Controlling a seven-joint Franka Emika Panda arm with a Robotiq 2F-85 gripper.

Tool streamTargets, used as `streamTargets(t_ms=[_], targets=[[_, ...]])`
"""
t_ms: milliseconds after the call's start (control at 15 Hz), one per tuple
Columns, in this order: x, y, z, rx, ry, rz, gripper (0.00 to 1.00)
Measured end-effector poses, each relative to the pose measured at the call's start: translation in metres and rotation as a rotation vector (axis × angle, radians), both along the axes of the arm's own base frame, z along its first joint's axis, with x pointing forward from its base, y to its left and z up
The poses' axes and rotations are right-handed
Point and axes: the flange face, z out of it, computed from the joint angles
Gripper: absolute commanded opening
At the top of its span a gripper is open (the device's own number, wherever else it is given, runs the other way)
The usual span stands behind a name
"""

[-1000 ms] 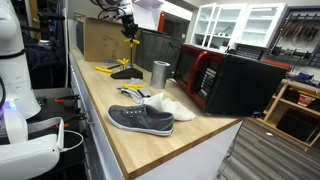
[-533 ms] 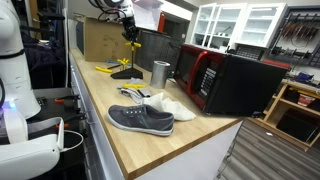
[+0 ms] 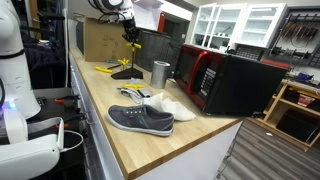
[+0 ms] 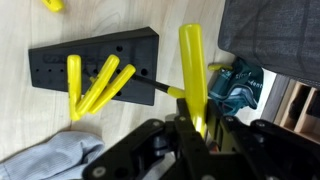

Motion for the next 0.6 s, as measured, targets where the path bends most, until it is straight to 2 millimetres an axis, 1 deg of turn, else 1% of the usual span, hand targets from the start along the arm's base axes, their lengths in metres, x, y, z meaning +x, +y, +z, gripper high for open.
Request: streamTargets(t_ms=[333, 600], targets=[[-0.0011, 0.0052, 0.0002, 0.06, 0.002, -0.027, 0.06], [-0.0026, 0.0026, -0.0016, 0.073, 0.004, -0.04, 0.06]])
